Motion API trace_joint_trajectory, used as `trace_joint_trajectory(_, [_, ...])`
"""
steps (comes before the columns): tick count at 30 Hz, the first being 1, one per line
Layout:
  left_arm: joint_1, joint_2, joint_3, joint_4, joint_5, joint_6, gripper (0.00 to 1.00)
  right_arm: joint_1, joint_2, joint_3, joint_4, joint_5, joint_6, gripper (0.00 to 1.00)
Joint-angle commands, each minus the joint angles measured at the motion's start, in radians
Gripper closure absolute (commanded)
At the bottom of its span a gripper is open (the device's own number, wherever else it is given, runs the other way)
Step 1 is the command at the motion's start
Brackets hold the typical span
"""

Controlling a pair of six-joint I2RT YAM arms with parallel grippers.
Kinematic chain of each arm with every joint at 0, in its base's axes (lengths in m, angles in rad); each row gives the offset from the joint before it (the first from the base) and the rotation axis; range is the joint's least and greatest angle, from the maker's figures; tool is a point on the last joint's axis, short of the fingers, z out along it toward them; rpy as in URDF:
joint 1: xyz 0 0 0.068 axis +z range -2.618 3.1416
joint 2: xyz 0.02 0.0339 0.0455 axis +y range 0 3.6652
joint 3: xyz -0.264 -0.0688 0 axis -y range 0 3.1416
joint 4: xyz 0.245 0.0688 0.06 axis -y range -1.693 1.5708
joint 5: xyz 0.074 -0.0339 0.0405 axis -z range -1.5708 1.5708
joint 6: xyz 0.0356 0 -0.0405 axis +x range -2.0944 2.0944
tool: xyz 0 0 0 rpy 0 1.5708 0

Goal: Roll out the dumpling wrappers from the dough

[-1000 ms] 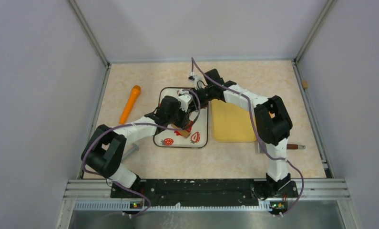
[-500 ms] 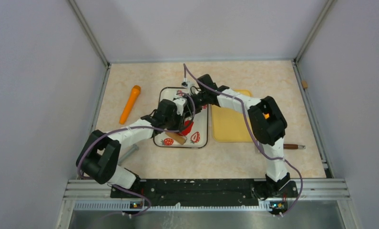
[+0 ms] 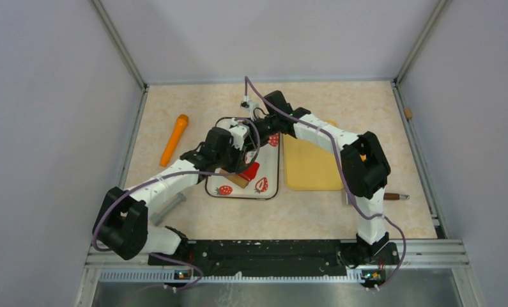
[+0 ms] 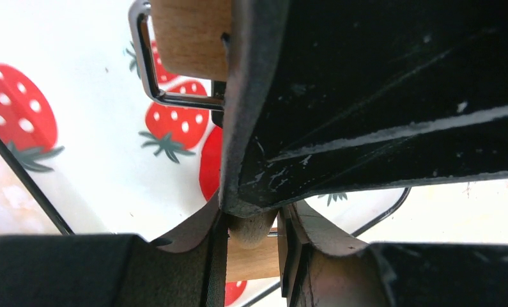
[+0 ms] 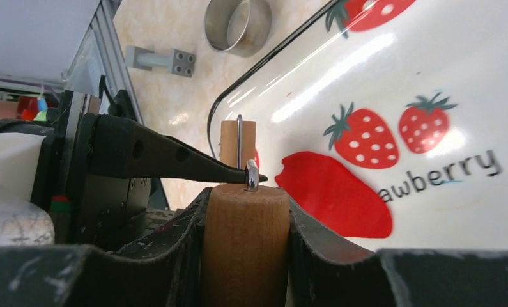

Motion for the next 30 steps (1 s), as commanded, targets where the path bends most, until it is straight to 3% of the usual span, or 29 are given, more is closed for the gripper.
trace_joint_trajectory(1, [0.014, 0.037, 0.100, 0.090, -0.019, -0.029, 1.00, -0.034, -0.051, 0.035, -0.035, 0.085, -0.123, 1.00])
trace_joint_trajectory(12, [0.016, 0.258, 0.086, 0.216, -0.092, -0.021, 1.00, -0.045, 0.008, -0.034, -0.031, 0.144, -0.194, 1.00])
trace_joint_trajectory(24, [0.021, 0.164, -0.043, 0.116, -0.044, -0.167, 1.00, 0.004, 0.017, -0.131, -0.037, 0.135, -0.196, 1.00])
trace_joint_trajectory(30, [0.023, 0.136, -0.105, 0.126, -0.095, -0.201, 1.00, 0.022, 0.032, -0.150, -0.021, 0.143, -0.199, 1.00])
